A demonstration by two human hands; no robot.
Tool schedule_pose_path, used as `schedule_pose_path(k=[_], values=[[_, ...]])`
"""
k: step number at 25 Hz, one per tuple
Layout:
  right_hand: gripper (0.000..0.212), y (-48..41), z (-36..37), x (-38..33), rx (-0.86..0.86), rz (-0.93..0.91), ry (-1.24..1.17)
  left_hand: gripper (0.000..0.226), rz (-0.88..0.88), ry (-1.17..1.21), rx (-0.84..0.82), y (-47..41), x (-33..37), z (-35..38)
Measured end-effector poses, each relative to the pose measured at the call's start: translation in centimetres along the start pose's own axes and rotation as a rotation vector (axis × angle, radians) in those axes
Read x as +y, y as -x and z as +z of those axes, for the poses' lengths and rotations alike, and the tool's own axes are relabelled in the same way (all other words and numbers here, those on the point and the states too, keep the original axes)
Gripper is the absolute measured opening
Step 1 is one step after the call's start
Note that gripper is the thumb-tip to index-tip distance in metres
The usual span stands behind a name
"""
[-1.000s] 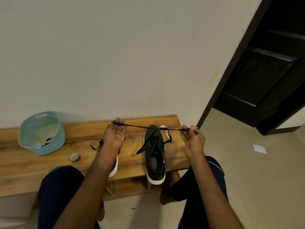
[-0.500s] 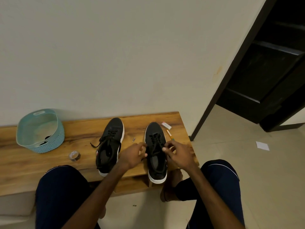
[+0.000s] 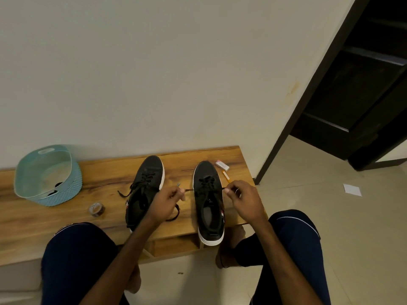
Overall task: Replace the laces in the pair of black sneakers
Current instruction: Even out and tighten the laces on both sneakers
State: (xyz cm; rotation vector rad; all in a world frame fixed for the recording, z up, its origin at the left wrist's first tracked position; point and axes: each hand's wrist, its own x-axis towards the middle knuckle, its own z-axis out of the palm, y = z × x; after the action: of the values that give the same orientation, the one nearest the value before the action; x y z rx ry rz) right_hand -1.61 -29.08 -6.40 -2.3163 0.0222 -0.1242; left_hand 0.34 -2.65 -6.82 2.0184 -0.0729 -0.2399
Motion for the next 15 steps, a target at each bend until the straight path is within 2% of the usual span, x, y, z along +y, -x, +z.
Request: schedule_pose_path(k=[2, 4, 6, 8, 10, 12, 13, 15], values=[[0.009, -0.7, -0.9, 0.1, 0.152, 0.074, -0.020, 0.035, 0.022, -0.021, 0.152, -0.7, -0.4, -1.2], [0.010, -1.1, -1.6, 0.9, 0.175, 0.185, 0.167, 0.037, -0.001, -0.140, 0.219, -1.2, -1.3, -1.8], [0.012, -1.2, -1.9, 1.8, 0.017, 0.315, 0.447, 0.037, -0.029, -0.368, 0.233, -1.2, -2.0, -1.7], [0.016, -0.8, -1.3, 2.1, -0.219, 0.410, 0.614, 0.032, -0.028, -0.659, 0.160, -0.9, -2.1, -0.9], [0.029, -0.6, -0.1, 1.6, -0.293, 0.335, 0.601, 0.029, -0.018, -0.840, 0.079, -0.5, -1.8, 0.4], [0.035, -0.6, 1.3, 0.2, -0.233, 0.156, 0.357, 0.038, 0.035, -0.856, 0.050, -0.4, -1.6, 1.6], [0.032, -0.7, 1.8, -0.5, -0.217, 0.076, 0.244, 0.041, 0.089, -0.821, 0.036, -0.3, -1.4, 2.1], [0.021, -0.7, 2.6, -1.3, -0.211, -0.008, 0.203, 0.041, 0.181, -0.727, 0.006, -0.4, -0.6, 3.1]])
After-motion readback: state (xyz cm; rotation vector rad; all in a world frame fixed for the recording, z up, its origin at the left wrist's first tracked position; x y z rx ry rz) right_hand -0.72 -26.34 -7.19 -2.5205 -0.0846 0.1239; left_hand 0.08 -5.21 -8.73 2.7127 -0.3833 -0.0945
